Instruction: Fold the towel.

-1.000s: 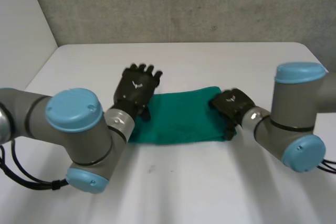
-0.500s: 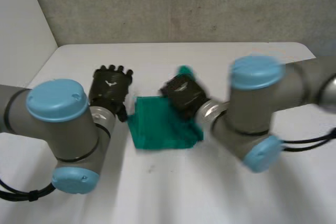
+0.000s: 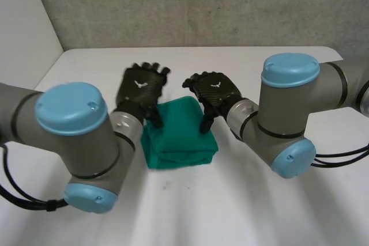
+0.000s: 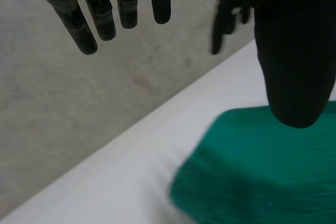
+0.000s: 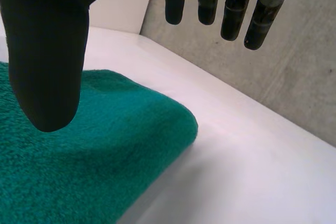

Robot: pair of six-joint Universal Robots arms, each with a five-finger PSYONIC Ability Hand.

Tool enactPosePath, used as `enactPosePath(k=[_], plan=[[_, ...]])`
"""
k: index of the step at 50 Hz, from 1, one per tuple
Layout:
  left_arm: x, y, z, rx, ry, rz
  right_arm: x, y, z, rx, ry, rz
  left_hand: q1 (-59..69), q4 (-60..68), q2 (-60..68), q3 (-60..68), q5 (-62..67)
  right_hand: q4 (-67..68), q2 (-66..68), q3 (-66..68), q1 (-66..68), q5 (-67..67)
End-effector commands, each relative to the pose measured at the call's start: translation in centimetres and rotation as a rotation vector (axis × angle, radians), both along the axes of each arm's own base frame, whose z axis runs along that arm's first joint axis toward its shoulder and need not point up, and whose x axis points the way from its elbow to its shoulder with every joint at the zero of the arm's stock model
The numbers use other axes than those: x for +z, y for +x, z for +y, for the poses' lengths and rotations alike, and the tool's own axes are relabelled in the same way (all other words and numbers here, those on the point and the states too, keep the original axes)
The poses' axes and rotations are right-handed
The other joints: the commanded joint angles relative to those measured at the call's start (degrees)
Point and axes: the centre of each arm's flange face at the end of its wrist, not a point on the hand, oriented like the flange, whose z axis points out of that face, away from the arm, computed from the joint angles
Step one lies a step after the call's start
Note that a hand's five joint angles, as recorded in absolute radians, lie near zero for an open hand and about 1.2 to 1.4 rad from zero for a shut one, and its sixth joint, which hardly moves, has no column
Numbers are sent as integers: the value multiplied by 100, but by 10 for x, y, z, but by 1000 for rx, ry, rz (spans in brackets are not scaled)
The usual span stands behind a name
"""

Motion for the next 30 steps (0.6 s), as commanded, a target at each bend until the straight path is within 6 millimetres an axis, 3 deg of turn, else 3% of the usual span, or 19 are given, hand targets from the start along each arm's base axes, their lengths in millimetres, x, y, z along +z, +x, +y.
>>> enactPosePath(k=[1,3,8,12,16,19,21,23,24,26,27,28,29,30], plan=[[-36,-6,7,-31,156,-40,-30,3,-6,32,102,51,-106,-121,-106,-151,-223,-275,-224,-162,-102,-306],[-54,0,3,1,225,-93,-40,4,-9,27,137,74,-72,-87,-73,-118,-189,-275,-224,-162,-102,-306],[-77,22,-11,132,316,-179,-53,5,-11,26,201,121,-106,-121,-106,-151,-223,-275,-224,-162,-102,-306],[-81,32,-14,173,350,-211,-54,3,-10,29,228,154,-127,-142,-128,-173,-244,-275,-224,-162,-102,-306],[-72,32,-14,164,339,-197,-51,3,-8,37,228,153,-127,-142,-128,-173,-244,-275,-224,-162,-102,-306],[-41,30,-13,150,276,-147,-39,2,-7,32,212,137,-127,-142,-128,-173,-244,-275,-224,-162,-102,-306],[-20,29,-11,128,233,-109,-8,-4,-8,15,160,93,-127,-142,-128,-173,-244,-275,-224,-162,-102,-306],[-5,27,-10,106,202,-81,8,-11,-13,-13,120,59,-127,-142,-128,-173,-244,-275,-224,-162,-102,-306],[12,28,-10,90,168,-50,9,-11,-13,-13,120,59,-127,-142,-128,-173,-244,-275,-224,-162,-102,-306],[21,28,-9,83,148,-33,47,-32,-27,-133,18,-34,-127,-142,-128,-173,-244,-275,-224,-162,-102,-306],[57,31,-8,72,67,33,59,-39,-30,-178,-13,-62,-127,-142,-128,-173,-244,-275,-224,-162,-102,-306],[68,34,-8,77,43,51,81,-53,-35,-261,-74,-111,-127,-142,-128,-173,-244,-275,-224,-162,-102,-306],[68,34,-8,77,43,52,81,-53,-35,-262,-75,-112,-127,-142,-128,-173,-244,-275,-224,-162,-102,-306],[96,43,-13,107,-21,101,100,-69,-39,-347,-134,-150,-127,-142,-128,-173,-244,-275,-224,-162,-102,-306]])
